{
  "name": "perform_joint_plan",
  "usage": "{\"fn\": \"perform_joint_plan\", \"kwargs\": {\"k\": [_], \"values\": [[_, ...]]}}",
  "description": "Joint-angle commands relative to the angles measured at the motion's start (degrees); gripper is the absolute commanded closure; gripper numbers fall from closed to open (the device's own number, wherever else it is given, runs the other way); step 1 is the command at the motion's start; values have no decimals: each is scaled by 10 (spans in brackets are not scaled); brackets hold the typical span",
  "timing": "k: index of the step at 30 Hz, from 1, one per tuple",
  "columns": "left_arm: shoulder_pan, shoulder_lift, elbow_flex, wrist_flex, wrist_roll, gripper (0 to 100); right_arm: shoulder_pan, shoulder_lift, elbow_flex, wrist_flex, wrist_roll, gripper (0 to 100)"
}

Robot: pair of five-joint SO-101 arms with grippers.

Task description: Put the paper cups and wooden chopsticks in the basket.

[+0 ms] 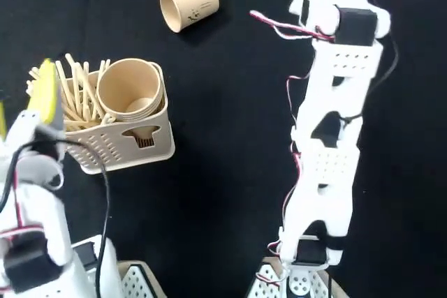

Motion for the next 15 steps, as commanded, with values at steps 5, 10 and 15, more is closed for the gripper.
{"fn": "perform_joint_plan", "kwargs": {"k": [5, 10, 15], "values": [[185, 348, -304, -19, 4, 680, 113, -100, 36, 25, 201, 986], [222, 588, -512, -21, 4, 680, 160, -160, 190, 25, 251, 986], [228, 821, -735, -20, 7, 680, 171, -218, 361, 25, 285, 986]]}}
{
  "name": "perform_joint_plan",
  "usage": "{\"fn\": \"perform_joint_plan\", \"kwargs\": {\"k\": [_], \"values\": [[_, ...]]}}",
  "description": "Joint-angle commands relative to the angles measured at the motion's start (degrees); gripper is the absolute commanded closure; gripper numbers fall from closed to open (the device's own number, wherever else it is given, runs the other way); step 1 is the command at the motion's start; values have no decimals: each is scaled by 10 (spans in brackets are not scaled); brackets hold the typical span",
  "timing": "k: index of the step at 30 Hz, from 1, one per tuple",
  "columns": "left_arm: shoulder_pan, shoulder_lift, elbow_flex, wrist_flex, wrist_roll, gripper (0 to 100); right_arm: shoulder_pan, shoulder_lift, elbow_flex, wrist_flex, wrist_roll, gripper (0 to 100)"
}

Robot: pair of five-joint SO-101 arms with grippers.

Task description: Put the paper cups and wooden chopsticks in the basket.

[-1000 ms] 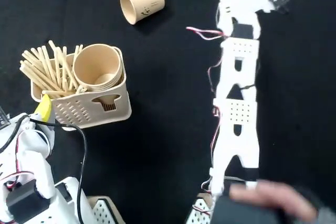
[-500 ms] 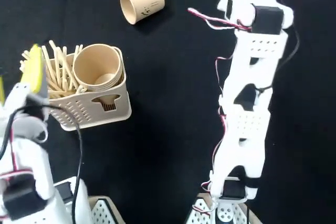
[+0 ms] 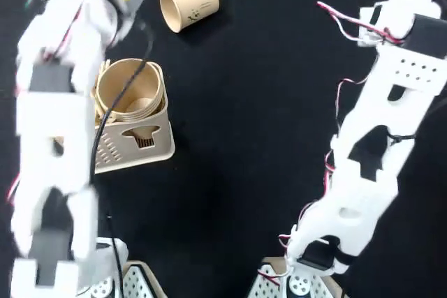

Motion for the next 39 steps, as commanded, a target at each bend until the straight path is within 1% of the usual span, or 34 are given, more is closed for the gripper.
{"fn": "perform_joint_plan", "kwargs": {"k": [1, 5, 10, 13, 19, 25, 28, 31, 35, 37, 39], "values": [[5, 212, -241, -9, 7, 691, 8, -65, 108, 18, 27, 986], [9, 375, -425, -8, 7, 752, 0, -103, 202, 4, 37, 986], [1, 528, -607, -7, 8, 762, -3, -135, 286, -2, 37, 986], [10, 591, -676, -3, 8, 762, -3, -145, 325, -28, 37, 986], [22, 659, -757, 47, 7, 762, -3, -150, 406, -93, 37, 986], [16, 662, -869, 146, 7, 762, -4, -150, 445, -123, 37, 986], [10, 638, -866, 168, 7, 762, -20, -150, 442, -118, 37, 986], [6, 588, -866, 228, 6, 758, -49, -167, 447, -111, 38, 986], [1, 491, -865, 324, 3, 757, -92, -221, 445, -55, 66, 986], [-2, 438, -864, 374, 3, 757, -127, -256, 448, -27, 71, 985], [-20, 385, -864, 429, 3, 757, -170, -286, 448, 7, 69, 984]]}}
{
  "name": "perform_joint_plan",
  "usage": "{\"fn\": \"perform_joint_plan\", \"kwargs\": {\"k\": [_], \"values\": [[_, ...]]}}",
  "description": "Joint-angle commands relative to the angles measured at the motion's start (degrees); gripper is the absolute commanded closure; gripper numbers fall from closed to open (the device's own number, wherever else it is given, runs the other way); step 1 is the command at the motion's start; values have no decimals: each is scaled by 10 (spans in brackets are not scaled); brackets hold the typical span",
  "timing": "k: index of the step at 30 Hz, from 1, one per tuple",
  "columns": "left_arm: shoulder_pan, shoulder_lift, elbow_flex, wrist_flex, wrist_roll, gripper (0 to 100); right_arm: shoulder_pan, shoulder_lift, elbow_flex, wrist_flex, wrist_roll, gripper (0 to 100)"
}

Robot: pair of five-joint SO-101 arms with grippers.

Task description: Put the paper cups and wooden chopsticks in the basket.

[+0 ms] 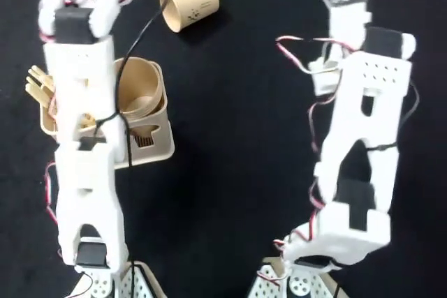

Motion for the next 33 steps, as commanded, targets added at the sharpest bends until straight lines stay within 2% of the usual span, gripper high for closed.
{"fn": "perform_joint_plan", "kwargs": {"k": [1, 5, 8, 14, 16, 18, 21, 25, 29, 33], "values": [[-37, -150, -27, 110, 1, 757, -76, -73, 0, 49, -1, 983], [-101, -222, -26, 178, 0, 757, -152, -118, 34, 47, -116, 982], [-156, -255, -24, 229, -36, 759, -215, -136, 54, 47, -170, 962], [-309, -293, 36, 229, -62, 761, -312, -139, 44, 37, -304, 701], [-347, -308, 73, 229, -62, 761, -338, -140, 29, 29, -338, 648], [-376, -331, 116, 229, -62, 758, -370, -137, 6, 25, -360, 639], [-394, -375, 193, 229, -69, 758, -419, -137, -17, 17, -393, 639], [-394, -436, 342, 228, -137, 758, -469, -128, -17, -13, -437, 634], [-392, -506, 473, 225, -178, 758, -471, -74, -25, -41, -455, 634], [-395, -558, 544, 211, -206, 758, -474, -48, -82, -19, -481, 634]]}}
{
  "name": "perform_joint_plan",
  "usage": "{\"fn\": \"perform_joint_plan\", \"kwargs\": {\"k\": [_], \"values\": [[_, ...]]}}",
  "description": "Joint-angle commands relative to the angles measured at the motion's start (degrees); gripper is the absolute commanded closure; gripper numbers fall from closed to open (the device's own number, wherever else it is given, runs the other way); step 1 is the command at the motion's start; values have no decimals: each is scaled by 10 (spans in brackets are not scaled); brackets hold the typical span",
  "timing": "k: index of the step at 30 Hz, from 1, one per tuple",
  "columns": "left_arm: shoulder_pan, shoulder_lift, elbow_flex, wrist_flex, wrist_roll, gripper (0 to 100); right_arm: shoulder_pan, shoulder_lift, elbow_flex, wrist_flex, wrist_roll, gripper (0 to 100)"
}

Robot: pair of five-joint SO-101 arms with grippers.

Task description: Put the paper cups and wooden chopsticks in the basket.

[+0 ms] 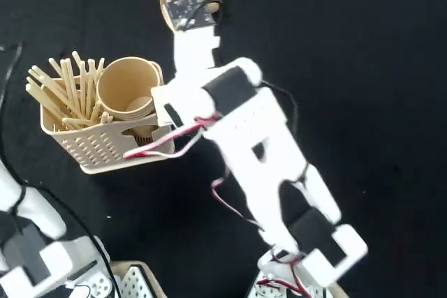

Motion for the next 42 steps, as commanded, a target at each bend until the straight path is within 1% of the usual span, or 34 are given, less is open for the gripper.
{"fn": "perform_joint_plan", "kwargs": {"k": [1, 5, 8, 12, 15, 17, 23, 24, 26, 30, 32, 33, 34, 37, 40, 42], "values": [[-6, -65, 75, -26, -30, 758, -9, 0, -88, 18, -25, 634], [-7, -81, 133, -64, -37, 758, -6, 0, -192, 69, -24, 636], [-7, -88, 153, -72, -36, 758, -10, 6, -233, 70, -23, 635], [-6, -91, 156, -72, -33, 758, -46, 49, -196, 0, -26, 635], [-6, -91, 155, -72, -36, 759, -51, 102, -177, -64, -26, 637], [-6, -88, 156, -72, -36, 759, -40, 139, -175, -80, -26, 638], [-6, -88, 156, -72, -37, 759, 9, 244, -175, -79, -27, 639], [-6, -88, 156, -72, -37, 759, 13, 254, -176, -82, -27, 650], [-5, -86, 156, -72, -37, 759, 18, 261, -179, -89, -27, 721], [-5, -85, 157, -76, -37, 761, 25, 263, -204, -97, -26, 992], [-6, -85, 161, -101, -36, 761, 27, 262, -211, -90, -26, 949], [-6, -85, 173, -112, -34, 761, 33, 262, -215, -84, -26, 956], [-2, -86, 188, -118, -33, 761, 37, 261, -218, -77, -26, 986], [22, -86, 252, -136, -36, 759, 53, 260, -248, -19, -26, 988], [19, -88, 319, -212, -33, 758, 69, 260, -312, 68, -32, 987], [20, -90, 354, -261, -32, 758, 84, 257, -341, 79, -30, 987]]}}
